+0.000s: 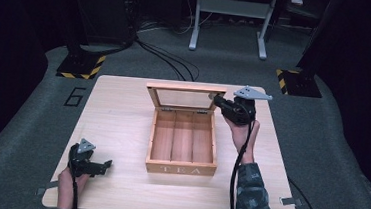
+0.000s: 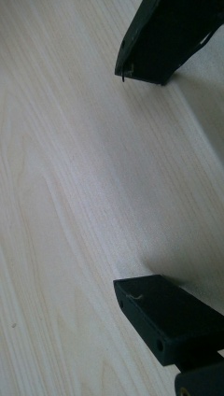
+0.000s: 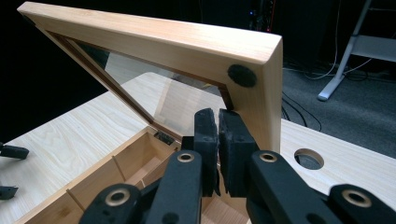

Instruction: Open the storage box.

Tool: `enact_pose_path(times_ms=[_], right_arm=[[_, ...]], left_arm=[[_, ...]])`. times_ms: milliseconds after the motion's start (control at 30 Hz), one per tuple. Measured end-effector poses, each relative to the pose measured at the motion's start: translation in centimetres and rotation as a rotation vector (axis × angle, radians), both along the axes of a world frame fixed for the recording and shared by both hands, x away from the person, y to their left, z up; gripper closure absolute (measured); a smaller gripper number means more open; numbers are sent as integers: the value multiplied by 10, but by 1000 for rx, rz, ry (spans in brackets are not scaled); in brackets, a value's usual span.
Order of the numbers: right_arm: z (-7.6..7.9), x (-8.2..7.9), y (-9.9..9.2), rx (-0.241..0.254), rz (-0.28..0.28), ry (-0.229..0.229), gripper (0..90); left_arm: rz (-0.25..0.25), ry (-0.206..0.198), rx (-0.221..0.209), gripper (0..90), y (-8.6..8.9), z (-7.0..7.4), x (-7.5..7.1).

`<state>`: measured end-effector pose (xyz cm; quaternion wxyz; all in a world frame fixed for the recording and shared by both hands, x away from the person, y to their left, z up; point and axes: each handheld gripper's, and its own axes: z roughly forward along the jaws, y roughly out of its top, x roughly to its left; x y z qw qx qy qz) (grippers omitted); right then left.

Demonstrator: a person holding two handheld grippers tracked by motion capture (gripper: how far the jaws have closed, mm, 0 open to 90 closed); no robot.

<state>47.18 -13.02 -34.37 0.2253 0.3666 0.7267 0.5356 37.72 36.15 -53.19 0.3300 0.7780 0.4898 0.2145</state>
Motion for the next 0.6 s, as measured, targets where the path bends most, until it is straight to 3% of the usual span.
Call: enact_pose_path(times_ms=[600], right_arm=[[0, 0, -1, 1, 3, 0, 855]], left_arm=[[1, 1, -1, 11, 0, 0, 0]])
